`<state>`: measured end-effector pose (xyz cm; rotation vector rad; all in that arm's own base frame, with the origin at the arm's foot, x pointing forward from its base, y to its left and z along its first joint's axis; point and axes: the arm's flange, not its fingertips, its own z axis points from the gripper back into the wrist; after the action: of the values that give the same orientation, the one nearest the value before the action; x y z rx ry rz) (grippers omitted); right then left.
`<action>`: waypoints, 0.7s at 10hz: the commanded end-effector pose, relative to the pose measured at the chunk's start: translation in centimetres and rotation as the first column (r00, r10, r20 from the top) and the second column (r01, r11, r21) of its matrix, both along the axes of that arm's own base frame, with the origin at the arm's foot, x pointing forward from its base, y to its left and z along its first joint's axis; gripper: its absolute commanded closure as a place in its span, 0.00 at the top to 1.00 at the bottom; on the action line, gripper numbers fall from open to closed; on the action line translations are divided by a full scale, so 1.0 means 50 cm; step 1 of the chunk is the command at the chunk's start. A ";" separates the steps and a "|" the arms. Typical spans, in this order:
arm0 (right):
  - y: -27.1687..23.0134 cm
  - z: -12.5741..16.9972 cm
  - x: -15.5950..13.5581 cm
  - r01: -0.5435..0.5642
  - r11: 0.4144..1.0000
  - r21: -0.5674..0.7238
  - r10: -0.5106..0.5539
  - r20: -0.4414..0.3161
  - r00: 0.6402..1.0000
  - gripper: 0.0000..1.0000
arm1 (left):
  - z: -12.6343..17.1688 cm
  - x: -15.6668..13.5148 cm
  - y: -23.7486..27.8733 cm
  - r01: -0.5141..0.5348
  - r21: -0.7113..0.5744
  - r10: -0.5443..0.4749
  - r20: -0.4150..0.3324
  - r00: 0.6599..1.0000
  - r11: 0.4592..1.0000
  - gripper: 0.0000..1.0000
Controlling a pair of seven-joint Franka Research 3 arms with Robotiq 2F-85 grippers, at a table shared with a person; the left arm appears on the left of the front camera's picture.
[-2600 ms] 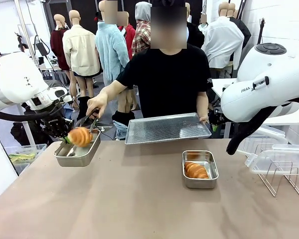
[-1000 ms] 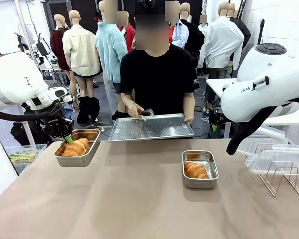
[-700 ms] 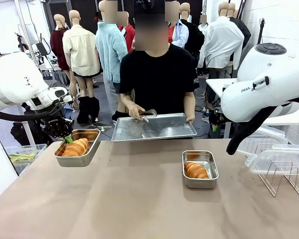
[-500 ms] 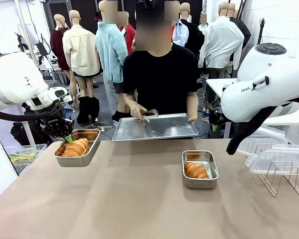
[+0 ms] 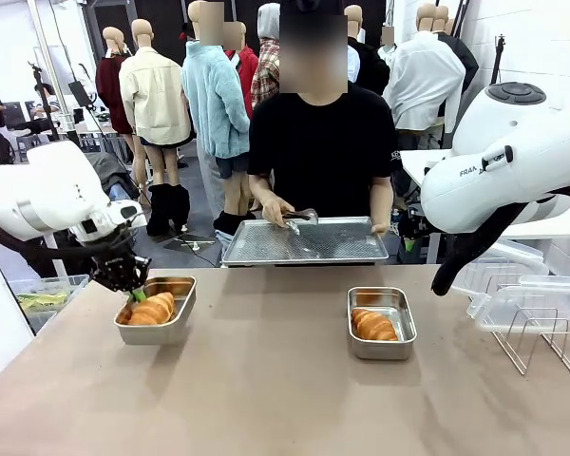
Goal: Place the bread in airtight containers.
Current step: Once an object is inside an Airtight Container , place the container in the center of the table.
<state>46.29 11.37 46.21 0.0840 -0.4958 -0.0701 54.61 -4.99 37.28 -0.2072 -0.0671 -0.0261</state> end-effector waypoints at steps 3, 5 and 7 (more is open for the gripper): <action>0.001 -0.004 -0.001 0.000 1.000 0.013 0.000 -0.007 1.000 1.00 | -0.037 0.001 0.005 -0.081 0.023 0.080 0.051 0.995 0.996 0.00; 0.001 -0.004 -0.001 0.000 1.000 0.013 0.000 -0.007 1.000 1.00 | -0.039 0.000 0.007 -0.072 0.009 0.071 0.057 0.996 0.997 0.00; 0.001 -0.004 -0.001 0.000 1.000 0.013 0.000 -0.007 1.000 1.00 | -0.034 0.003 0.002 -0.041 0.009 0.040 0.052 0.998 0.999 0.06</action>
<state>46.29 11.37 46.20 0.0840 -0.4956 -0.0702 55.06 -4.76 34.84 -0.1910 -0.1184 0.0226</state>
